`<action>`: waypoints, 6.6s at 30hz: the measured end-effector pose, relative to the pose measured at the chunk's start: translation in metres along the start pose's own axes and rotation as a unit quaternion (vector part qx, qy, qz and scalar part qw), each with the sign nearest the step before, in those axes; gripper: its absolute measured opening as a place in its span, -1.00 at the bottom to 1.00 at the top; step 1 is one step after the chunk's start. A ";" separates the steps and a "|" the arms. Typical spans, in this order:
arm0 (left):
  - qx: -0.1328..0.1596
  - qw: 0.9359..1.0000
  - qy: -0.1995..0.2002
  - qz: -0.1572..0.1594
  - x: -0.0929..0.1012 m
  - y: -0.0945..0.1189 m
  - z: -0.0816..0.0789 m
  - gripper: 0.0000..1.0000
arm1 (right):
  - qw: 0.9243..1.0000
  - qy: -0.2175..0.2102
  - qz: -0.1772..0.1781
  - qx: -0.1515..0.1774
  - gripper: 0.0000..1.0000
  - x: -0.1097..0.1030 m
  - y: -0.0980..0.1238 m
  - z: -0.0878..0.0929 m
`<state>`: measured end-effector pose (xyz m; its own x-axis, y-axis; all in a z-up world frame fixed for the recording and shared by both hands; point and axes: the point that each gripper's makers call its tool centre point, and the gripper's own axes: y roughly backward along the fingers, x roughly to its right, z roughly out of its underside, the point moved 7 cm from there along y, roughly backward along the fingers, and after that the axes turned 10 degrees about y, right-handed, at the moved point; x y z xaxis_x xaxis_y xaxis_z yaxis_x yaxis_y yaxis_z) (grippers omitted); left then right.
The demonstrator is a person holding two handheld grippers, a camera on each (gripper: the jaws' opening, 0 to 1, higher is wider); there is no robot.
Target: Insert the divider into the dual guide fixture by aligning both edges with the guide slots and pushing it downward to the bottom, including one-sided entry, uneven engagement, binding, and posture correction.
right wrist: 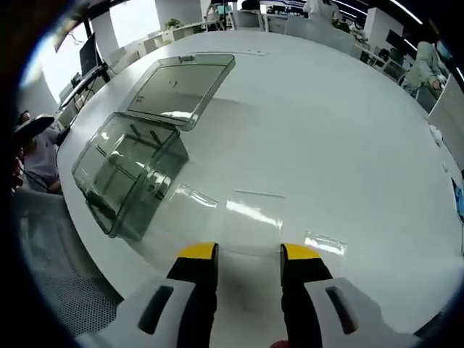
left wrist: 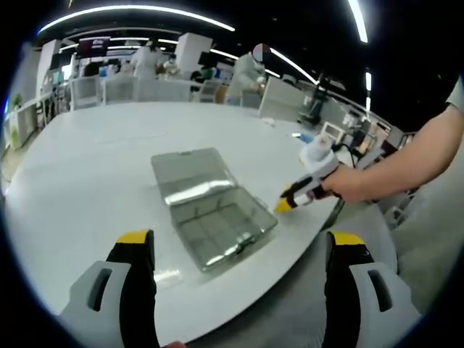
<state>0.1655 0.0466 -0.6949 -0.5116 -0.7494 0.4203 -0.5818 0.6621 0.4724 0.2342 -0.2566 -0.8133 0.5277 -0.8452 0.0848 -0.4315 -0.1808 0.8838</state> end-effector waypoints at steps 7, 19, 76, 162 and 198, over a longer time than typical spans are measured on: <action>-0.001 1.000 -0.001 0.002 0.001 -0.003 0.000 0.92 | 1.000 0.002 -0.004 0.007 -0.44 0.006 0.001 0.001; -0.001 1.000 -0.001 0.003 -0.001 -0.003 -0.002 0.92 | 1.000 -0.003 -0.002 0.013 -0.44 0.006 0.002 0.002; -0.005 0.982 0.150 0.119 0.046 -0.092 0.000 0.08 | 0.987 0.053 -0.069 0.135 -0.44 -0.046 0.086 -0.027; 0.060 0.916 0.354 0.177 0.056 -0.079 -0.003 -1.00 | 0.966 0.094 -0.115 0.212 -0.44 -0.107 0.129 -0.061; 0.007 0.914 0.297 0.278 0.042 -0.059 -0.034 -1.00 | 0.922 0.058 -0.278 0.264 -0.42 -0.085 0.152 -0.076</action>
<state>0.1994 -0.0239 -0.6788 -0.2985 -0.1616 0.9406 -0.3469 0.9365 0.0508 0.1796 -0.1737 -0.6513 0.8366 -0.4934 -0.2381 -0.3502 -0.8158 0.4603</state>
